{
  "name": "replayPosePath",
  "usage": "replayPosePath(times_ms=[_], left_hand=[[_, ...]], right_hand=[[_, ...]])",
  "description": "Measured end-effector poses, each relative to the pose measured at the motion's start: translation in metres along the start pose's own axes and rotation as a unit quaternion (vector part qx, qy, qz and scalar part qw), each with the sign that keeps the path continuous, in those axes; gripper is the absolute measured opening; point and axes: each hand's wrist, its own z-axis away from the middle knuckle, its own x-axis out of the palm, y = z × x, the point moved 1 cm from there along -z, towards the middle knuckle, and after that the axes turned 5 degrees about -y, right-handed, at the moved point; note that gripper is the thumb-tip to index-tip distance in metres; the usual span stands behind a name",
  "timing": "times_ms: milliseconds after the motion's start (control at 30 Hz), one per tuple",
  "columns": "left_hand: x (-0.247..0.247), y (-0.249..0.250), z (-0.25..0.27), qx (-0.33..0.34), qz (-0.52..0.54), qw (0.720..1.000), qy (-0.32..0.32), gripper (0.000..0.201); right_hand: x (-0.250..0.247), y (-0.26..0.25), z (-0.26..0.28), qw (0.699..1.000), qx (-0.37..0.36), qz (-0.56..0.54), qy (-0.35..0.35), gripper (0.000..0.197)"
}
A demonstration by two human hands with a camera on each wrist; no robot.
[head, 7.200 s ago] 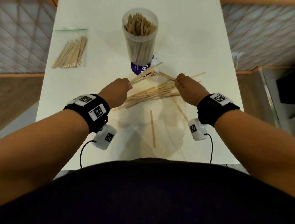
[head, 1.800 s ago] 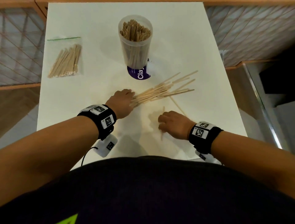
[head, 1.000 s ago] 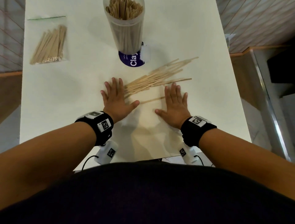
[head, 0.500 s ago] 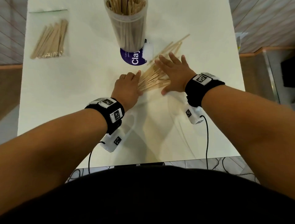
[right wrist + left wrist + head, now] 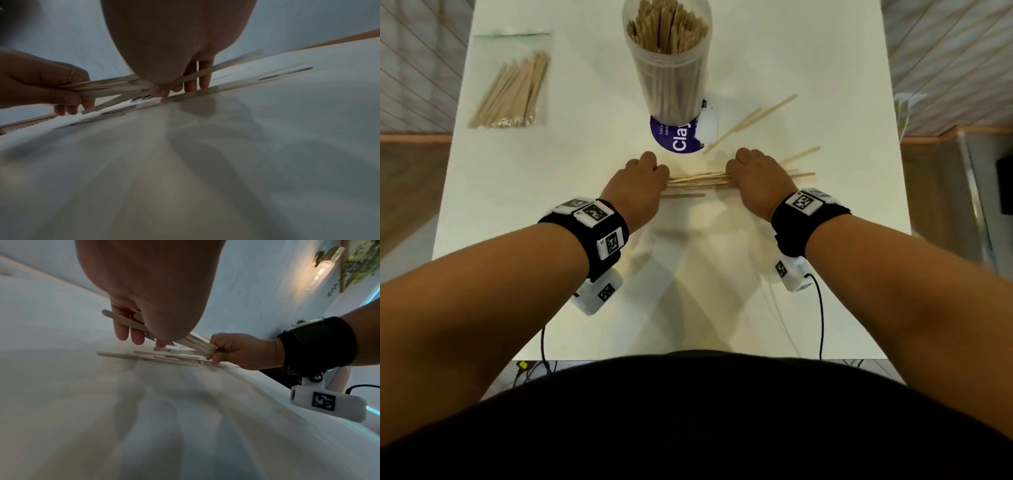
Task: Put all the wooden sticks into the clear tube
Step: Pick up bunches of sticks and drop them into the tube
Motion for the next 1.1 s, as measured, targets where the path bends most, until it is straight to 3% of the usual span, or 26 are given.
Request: replayPosePath(times_ms=[133, 433, 600, 767, 867, 933, 1033, 1100], left_hand=[[-0.016, -0.002, 0.007, 0.007, -0.022, 0.999, -0.03, 0.031], [-0.047, -0.012, 0.02, 0.024, -0.032, 0.999, -0.007, 0.023], [-0.071, -0.028, 0.031, 0.042, -0.037, 0.998, -0.001, 0.026], [-0.09, -0.052, 0.046, -0.011, 0.058, 0.998, 0.031, 0.023], [-0.096, -0.062, 0.051, -0.035, 0.186, 0.979, 0.077, 0.021], [-0.101, -0.058, 0.052, -0.038, 0.288, 0.953, 0.086, 0.018], [-0.117, -0.04, 0.05, -0.032, 0.466, 0.88, 0.087, 0.016], [-0.132, -0.023, 0.047, -0.019, 0.556, 0.825, 0.095, 0.017]], right_hand=[[-0.012, -0.005, 0.003, 0.999, -0.011, -0.025, -0.016, 0.016], [-0.045, -0.02, 0.007, 0.998, 0.033, -0.028, -0.046, 0.033], [-0.07, -0.027, 0.015, 0.998, 0.056, -0.021, -0.033, 0.026], [-0.094, -0.022, 0.03, 0.982, 0.143, -0.12, 0.001, 0.017], [-0.106, -0.023, 0.034, 0.951, 0.201, -0.227, 0.065, 0.019], [-0.115, -0.031, 0.032, 0.903, 0.228, -0.348, 0.109, 0.017], [-0.134, -0.061, 0.024, 0.789, 0.244, -0.546, 0.141, 0.012], [-0.145, -0.084, 0.017, 0.753, 0.227, -0.604, 0.131, 0.013]])
